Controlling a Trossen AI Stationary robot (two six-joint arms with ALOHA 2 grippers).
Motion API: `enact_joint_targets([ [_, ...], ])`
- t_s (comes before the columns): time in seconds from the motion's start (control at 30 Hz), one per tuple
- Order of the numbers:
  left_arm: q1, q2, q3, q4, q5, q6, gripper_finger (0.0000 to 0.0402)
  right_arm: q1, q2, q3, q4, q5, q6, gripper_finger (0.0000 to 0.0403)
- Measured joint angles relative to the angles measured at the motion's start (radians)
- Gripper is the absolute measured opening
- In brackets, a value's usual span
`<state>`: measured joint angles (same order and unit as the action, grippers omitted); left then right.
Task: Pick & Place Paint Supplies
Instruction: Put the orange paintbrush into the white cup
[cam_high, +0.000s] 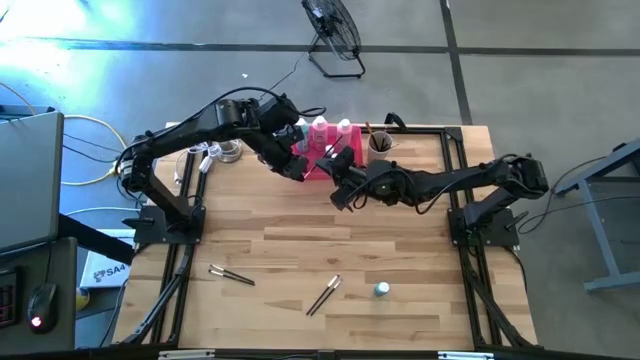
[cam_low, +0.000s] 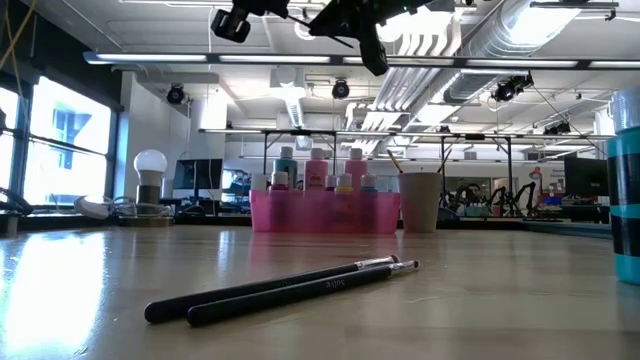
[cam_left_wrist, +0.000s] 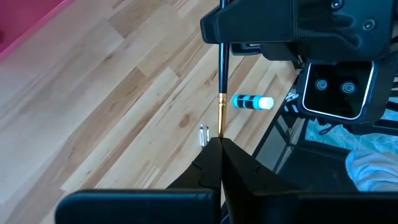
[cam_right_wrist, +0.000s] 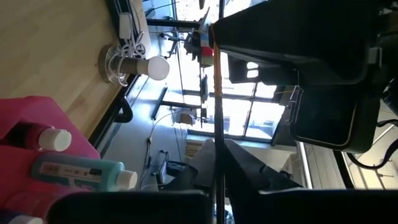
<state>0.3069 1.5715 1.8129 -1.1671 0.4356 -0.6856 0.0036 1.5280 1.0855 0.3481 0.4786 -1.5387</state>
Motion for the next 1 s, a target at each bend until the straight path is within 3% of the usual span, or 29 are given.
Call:
enact_joint_targets([
  [0.5,0.000,0.000,0.000,0.000,0.035,0.008,0.0000,0.001,0.000,0.000,0.000,0.011,0.000,0.0007],
  [0.87,0.000,0.000,0.000,-0.002,0.049,0.008,0.0000,0.000,0.000,0.000,0.008,-0.059,0.050,0.0079],
  [1.0,0.000,0.000,0.000,-0.002,0.049,0.008,0.0000,0.000,0.000,0.000,0.007,-0.062,0.044,0.0089],
])
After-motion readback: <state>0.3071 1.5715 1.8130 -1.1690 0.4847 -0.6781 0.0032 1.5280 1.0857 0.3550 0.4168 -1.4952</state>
